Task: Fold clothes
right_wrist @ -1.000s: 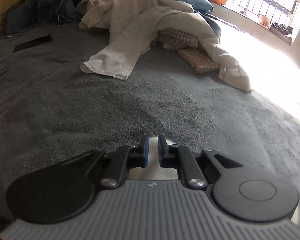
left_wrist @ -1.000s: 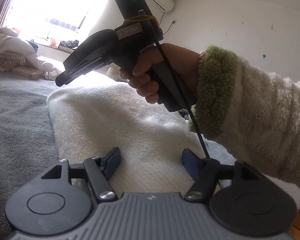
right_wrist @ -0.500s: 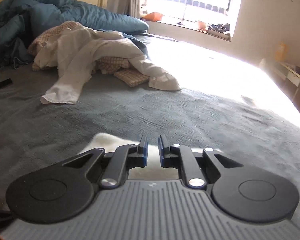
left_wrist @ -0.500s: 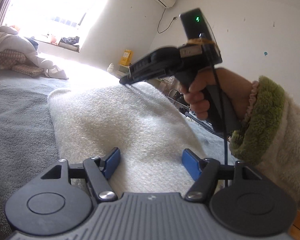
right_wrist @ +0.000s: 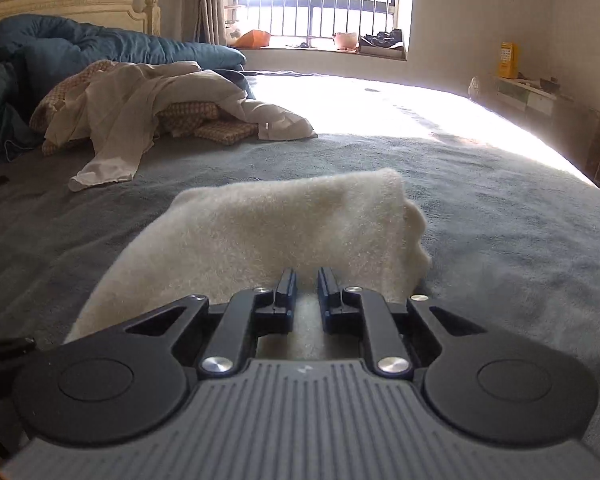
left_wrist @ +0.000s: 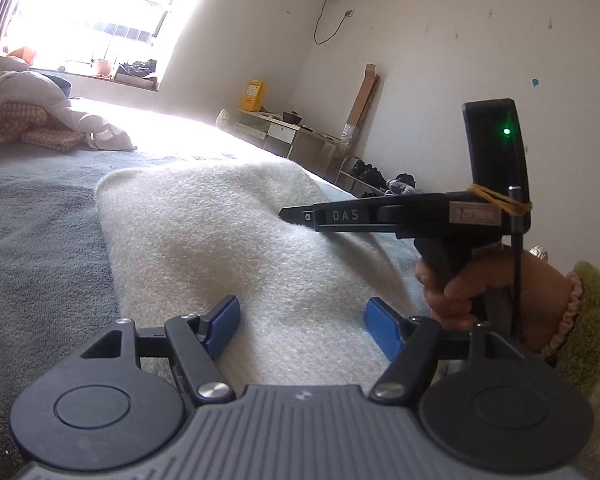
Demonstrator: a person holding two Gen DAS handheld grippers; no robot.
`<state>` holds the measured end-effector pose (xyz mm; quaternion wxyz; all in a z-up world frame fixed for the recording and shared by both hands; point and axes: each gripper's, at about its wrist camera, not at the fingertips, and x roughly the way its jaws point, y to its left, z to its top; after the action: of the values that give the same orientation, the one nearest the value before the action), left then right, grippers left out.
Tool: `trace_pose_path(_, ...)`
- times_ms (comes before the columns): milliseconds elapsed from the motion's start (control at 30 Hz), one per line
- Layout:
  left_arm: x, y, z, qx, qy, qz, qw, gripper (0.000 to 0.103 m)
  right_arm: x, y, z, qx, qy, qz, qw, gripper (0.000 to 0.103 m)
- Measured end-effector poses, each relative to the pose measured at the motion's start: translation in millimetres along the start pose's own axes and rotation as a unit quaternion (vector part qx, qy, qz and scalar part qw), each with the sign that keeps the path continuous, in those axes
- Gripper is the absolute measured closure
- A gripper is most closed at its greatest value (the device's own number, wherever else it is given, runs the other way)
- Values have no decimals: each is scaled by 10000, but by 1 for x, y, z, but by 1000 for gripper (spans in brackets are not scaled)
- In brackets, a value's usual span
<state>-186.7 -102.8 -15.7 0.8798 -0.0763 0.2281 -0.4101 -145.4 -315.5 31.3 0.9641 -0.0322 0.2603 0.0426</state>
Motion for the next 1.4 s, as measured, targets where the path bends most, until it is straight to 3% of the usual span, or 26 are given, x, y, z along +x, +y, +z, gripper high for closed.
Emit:
trace_pose_path(233, -21, -4, 7, 250, 87, 396, 9989, 31, -74, 7, -5, 362, -478, 227, 9979, 91)
trace_pose_path(400, -13, -10, 5, 382, 291, 577, 9972, 31, -80, 8, -49, 473, -59, 157, 9987, 91)
trace_pose_path(533, -20, -18, 11, 454, 214, 702, 9963, 31, -94, -1, -57, 737, -270, 210, 9967, 91)
trace_pose_path(700, -29, -29, 6, 658, 295, 762, 9945, 31, -132, 2, -66, 552, -469, 207, 9972, 91)
trace_pose_path(900, -20, -40, -5, 793, 392, 932, 9917, 31, -102, 3, -101, 682, 381, -237, 9967, 91)
trace_pose_path(1067, -30, -42, 1, 840, 404, 1044, 9902, 31, -132, -3, -101, 944, -75, -149, 9954, 91)
trace_pose_path(1267, -34, -49, -5, 840, 454, 1043, 9900, 31, -163, -2, -87, 767, -633, -200, 9948, 90)
trace_pose_path(1333, -30, -51, -10, 775, 500, 1072, 9900, 31, -162, 6, -84, 635, -715, 40, 9954, 90)
trace_pose_path(1400, -30, -53, -13, 798, 467, 1102, 9896, 30, -149, 16, -86, 576, -529, 241, 9966, 90)
